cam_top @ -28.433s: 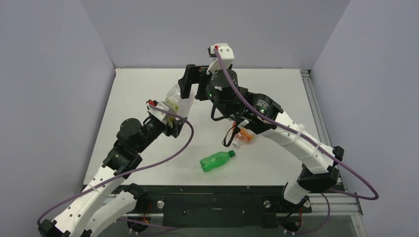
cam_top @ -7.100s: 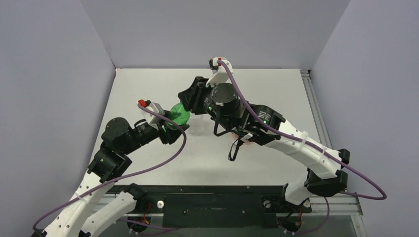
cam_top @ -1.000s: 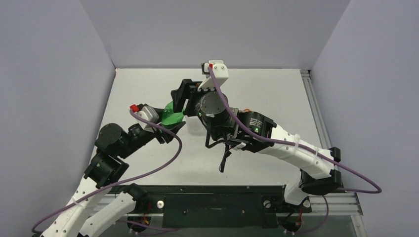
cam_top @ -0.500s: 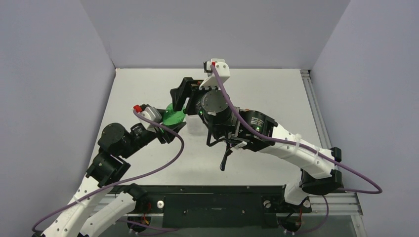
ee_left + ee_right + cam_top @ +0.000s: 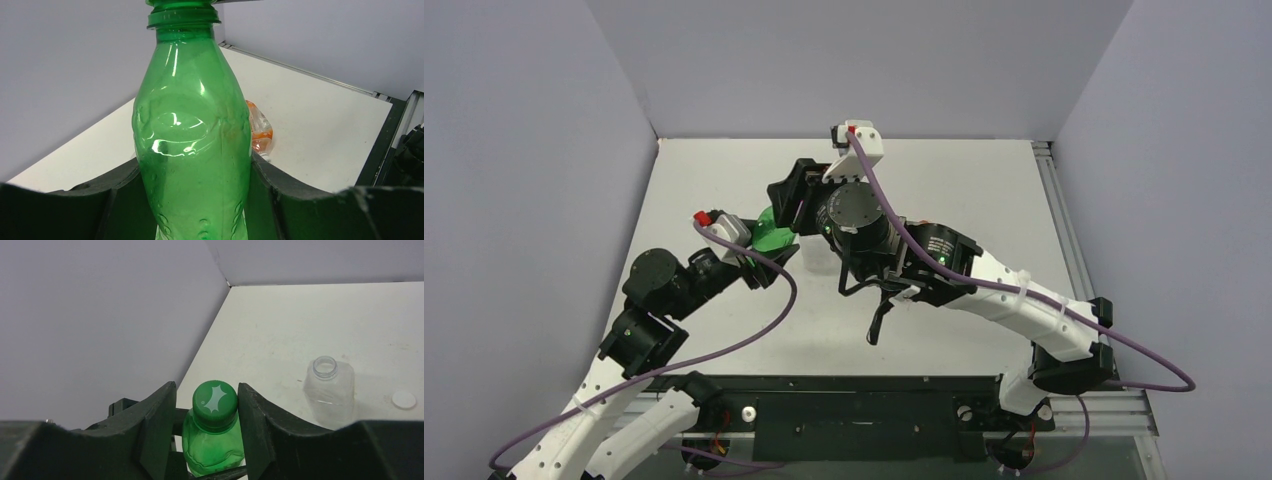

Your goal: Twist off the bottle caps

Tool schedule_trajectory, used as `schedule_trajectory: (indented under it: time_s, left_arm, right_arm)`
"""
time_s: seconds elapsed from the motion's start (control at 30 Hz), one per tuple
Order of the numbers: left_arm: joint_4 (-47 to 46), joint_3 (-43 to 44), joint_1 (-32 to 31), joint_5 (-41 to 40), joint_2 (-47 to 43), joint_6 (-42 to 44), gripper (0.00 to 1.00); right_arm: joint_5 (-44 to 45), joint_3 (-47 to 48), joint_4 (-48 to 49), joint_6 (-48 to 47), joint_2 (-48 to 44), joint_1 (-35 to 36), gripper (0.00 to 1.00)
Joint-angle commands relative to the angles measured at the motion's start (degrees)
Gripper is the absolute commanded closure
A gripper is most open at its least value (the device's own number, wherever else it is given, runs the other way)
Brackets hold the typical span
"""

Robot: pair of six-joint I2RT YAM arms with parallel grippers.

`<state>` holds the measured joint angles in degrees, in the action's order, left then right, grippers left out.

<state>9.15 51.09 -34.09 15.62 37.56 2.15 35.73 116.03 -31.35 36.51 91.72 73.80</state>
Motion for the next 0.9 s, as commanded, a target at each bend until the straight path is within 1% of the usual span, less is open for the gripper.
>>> schedule_trajectory:
  time_s: [0.0,0.1,0.17,0.23,0.27,0.3,0.33,0.37,0.4,0.43,0.63,0.73,0.8,0.87]
  left_arm:
    - [-3.9,0.9,-0.3,-0.9,0.1,0.3,1.0]
    - [-3.9,1.0,-0.3,-0.7,0.1,0.0,1.0]
    - [-3.9,0.9,-0.3,-0.6,0.1,-0.1,1.0]
    - [-3.8,0.9,-0.3,-0.6,0.1,0.0,1.0]
    - [-3.8,0.9,-0.3,-0.5,0.1,0.0,1.0]
    - [-3.8,1.0,-0.3,-0.5,0.1,0.0,1.0]
    - [-3.9,1.0,-0.3,-0.5,0.2,0.0,1.0]
    - [-3.9,1.1,-0.3,-0.5,0.2,-0.1,1.0]
    - [-3.9,1.1,-0.3,-0.6,0.3,-0.1,1.0]
    - [-4.0,1.3,-0.3,-0.6,0.3,-0.2,1.0]
    - [-4.2,1.8,-0.3,-0.8,0.7,-1.7,1.0]
    - [-4.8,2.5,-0.3,0.4,0.7,-3.6,1.0]
    - [-5.6,2.9,-0.3,2.6,0.8,-5.4,1.0]
    - [-5.9,3.6,-0.2,5.3,0.8,-7.2,1.0]
  right_arm:
    - [-1.2,0.8,0.5,0.7,0.7,-0.7,0.56]
    - [-1.3,0.7,0.6,0.8,0.7,-0.8,0.57]
    - [-1.5,0.6,0.6,0.8,0.6,-1.0,0.61]
    - [-1.5,0.5,0.6,0.9,0.6,-1.0,0.7]
    - [-1.5,0.5,0.6,1.0,0.5,-1.1,0.77]
    - [-1.4,0.3,0.6,1.0,0.4,-1.1,0.81]
    - [-1.4,0.2,0.7,1.1,0.4,-1.1,0.89]
    - [-1.4,0.1,0.6,1.1,0.3,-1.1,0.92]
    - [-1.3,0.0,0.6,1.1,0.3,-1.1,0.98]
    - [-1.2,-0.1,0.6,1.1,0.2,-1.1,1.0]
    - [-2.2,-2.8,2.4,-0.4,-1.6,-1.2,1.0]
    - [-4.1,-7.0,4.8,-3.4,-4.2,-1.4,1.0]
    - [-7.6,-10.9,7.8,-5.2,-7.1,-1.9,1.0]
    - [-13.5,-15.5,11.3,-7.0,-11.6,-2.4,1.0]
